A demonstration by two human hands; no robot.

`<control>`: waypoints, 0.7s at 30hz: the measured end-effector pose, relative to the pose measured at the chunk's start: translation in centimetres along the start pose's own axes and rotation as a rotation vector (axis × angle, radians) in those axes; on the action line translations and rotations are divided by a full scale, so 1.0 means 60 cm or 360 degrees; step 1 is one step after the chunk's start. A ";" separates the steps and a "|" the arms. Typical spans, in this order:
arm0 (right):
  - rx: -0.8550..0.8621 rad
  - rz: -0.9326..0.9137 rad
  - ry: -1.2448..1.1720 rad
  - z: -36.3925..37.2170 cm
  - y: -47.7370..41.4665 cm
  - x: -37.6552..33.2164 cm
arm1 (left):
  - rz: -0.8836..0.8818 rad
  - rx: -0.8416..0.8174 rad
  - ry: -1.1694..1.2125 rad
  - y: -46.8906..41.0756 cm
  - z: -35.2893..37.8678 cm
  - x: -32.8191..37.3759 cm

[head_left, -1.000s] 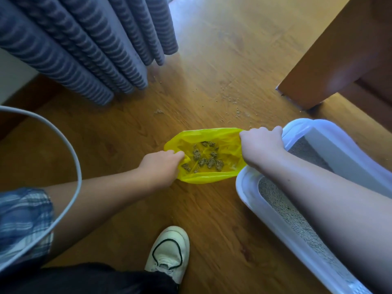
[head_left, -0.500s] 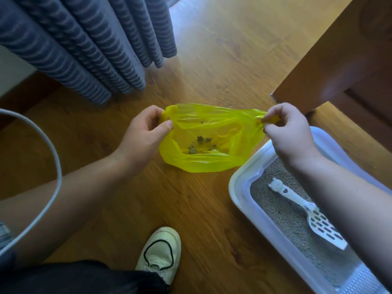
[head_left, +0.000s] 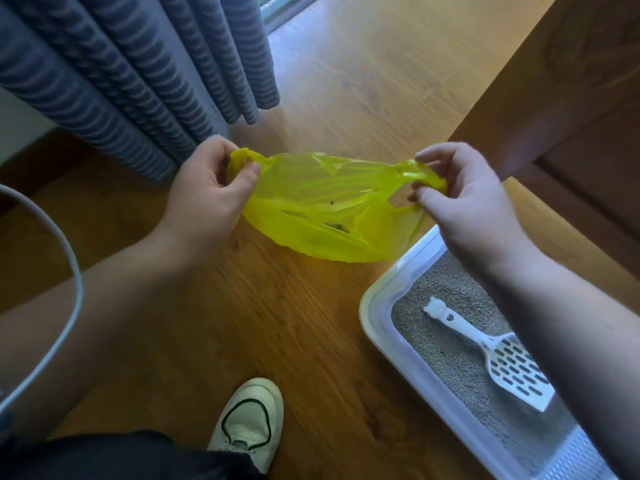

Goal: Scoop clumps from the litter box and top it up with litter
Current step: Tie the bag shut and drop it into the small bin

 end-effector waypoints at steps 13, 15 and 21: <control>0.0101 -0.0108 0.0211 -0.050 0.005 -0.051 | 0.0274 0.0086 -0.0238 -0.018 -0.016 0.076; 0.0145 -0.0181 0.0122 -0.052 0.005 -0.065 | 0.0333 0.0148 -0.0125 -0.016 -0.019 0.096; 0.0067 0.0199 0.0604 -0.039 -0.001 -0.004 | 0.0138 -0.0171 -0.0691 -0.028 0.012 0.036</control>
Point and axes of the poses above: each hand's wrist, its own y-axis away from the middle knuckle, its own z-axis out of the palm, x = y × z, the point moved 9 cm from there along -y, towards the middle knuckle
